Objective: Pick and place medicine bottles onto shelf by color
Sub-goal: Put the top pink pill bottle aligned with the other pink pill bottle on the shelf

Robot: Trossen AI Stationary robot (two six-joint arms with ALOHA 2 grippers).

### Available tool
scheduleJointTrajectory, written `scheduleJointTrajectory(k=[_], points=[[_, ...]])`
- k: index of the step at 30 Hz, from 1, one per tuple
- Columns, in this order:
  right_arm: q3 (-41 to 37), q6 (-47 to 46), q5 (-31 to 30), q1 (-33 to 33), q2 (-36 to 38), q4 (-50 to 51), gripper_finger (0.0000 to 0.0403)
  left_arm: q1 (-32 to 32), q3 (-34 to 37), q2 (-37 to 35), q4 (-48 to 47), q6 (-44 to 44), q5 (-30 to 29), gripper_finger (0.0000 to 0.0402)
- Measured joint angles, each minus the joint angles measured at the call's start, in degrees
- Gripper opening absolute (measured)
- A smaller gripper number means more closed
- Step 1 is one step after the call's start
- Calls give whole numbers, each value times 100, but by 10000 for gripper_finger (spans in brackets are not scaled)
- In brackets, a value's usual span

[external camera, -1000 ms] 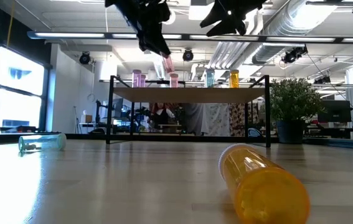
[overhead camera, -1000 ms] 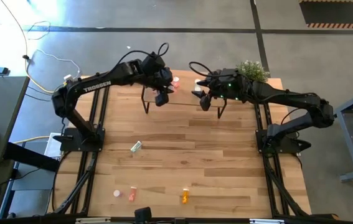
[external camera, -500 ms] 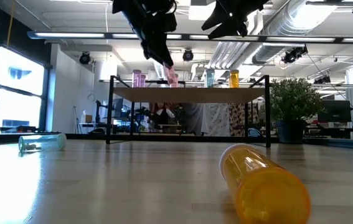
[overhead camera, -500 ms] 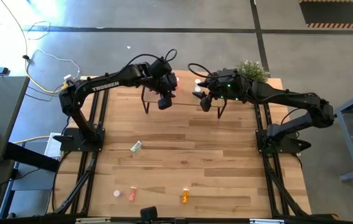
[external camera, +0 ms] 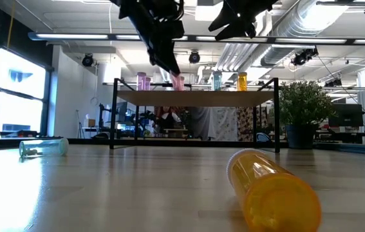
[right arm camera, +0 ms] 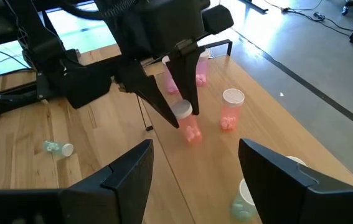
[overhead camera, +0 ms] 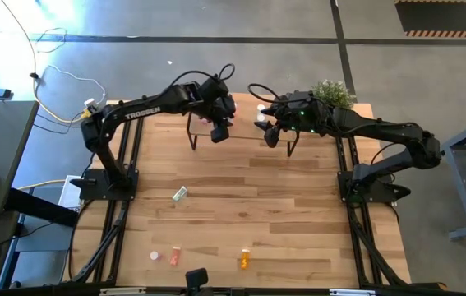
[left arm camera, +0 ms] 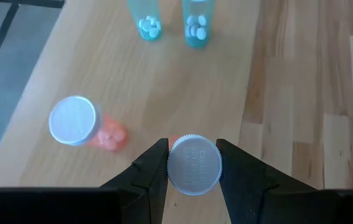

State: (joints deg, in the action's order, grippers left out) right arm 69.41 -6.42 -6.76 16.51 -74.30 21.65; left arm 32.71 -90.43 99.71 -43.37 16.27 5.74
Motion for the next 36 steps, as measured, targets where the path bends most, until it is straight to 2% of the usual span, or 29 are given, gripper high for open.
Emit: scheduleJointTrajectory(k=[25,36], points=[[0,-10,10,0,0,0,227,26,0,49,36,44,-151,113],[0,-13,9,0,0,0,227,26,0,49,156,44,-251,148]])
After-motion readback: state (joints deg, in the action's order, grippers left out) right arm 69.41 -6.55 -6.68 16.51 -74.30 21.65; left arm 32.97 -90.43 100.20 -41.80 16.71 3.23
